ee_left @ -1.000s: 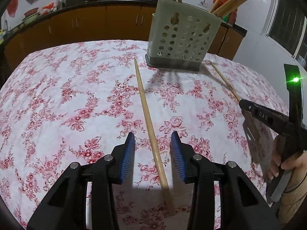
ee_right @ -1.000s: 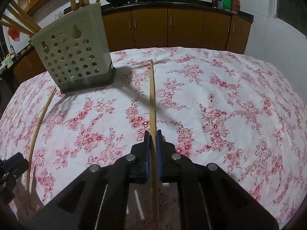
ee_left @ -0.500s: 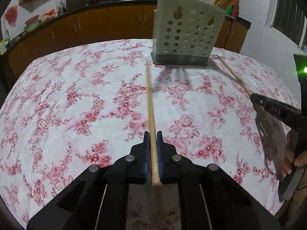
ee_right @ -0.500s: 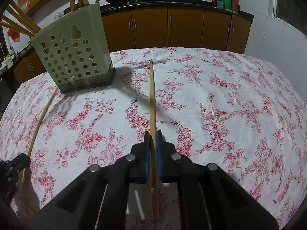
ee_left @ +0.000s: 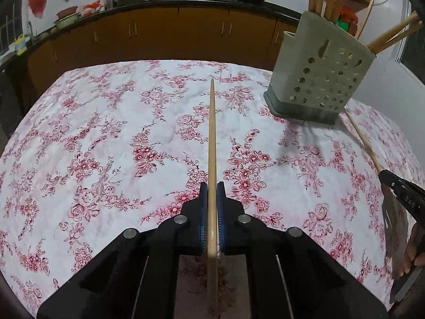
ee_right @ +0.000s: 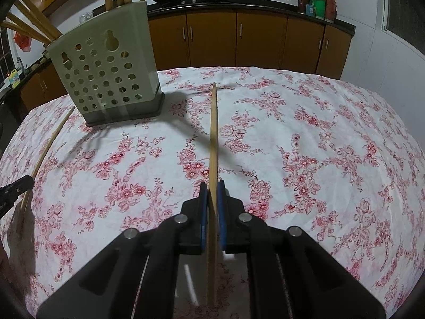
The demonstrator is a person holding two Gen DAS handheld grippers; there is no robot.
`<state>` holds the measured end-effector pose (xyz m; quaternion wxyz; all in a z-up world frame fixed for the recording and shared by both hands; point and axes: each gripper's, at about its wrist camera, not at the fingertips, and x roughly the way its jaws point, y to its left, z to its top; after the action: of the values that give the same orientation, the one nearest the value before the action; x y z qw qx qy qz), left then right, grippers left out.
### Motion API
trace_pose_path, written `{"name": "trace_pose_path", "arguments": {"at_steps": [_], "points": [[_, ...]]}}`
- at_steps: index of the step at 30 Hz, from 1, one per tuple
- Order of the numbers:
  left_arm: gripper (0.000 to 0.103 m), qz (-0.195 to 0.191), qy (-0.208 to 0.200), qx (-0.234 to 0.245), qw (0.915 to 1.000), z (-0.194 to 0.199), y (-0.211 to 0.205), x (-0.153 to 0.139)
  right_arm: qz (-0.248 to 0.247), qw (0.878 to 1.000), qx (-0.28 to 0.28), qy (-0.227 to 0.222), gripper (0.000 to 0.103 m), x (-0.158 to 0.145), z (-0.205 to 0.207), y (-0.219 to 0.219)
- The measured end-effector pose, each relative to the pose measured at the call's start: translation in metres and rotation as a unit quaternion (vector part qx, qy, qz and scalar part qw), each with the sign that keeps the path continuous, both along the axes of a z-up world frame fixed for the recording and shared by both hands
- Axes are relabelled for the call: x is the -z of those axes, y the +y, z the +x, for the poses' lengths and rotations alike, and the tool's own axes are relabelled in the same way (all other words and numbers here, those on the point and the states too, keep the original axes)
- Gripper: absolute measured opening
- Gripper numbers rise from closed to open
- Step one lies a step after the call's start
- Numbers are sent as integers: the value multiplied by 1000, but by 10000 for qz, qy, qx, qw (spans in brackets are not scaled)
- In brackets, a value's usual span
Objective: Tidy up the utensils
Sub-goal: 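Close the left tool on a chopstick while the right tool grasps the last chopstick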
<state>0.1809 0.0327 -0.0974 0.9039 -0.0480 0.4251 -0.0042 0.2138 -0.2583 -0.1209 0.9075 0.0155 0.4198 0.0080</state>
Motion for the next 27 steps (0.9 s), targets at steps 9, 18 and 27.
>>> {"name": "trace_pose_path", "arguments": {"at_steps": [9,18,27], "points": [[9,-87,-1,-7,10000,1,-2,1,35,10000,14,7,10,1,-2,-1],[9,-186,-5,-12,9998,0,3,1,58,10000,14,11,11,1,-2,-2],[9,-202,-6,-21,9998,0,4,1,79,10000,13,14,11,1,-1,-3]]}}
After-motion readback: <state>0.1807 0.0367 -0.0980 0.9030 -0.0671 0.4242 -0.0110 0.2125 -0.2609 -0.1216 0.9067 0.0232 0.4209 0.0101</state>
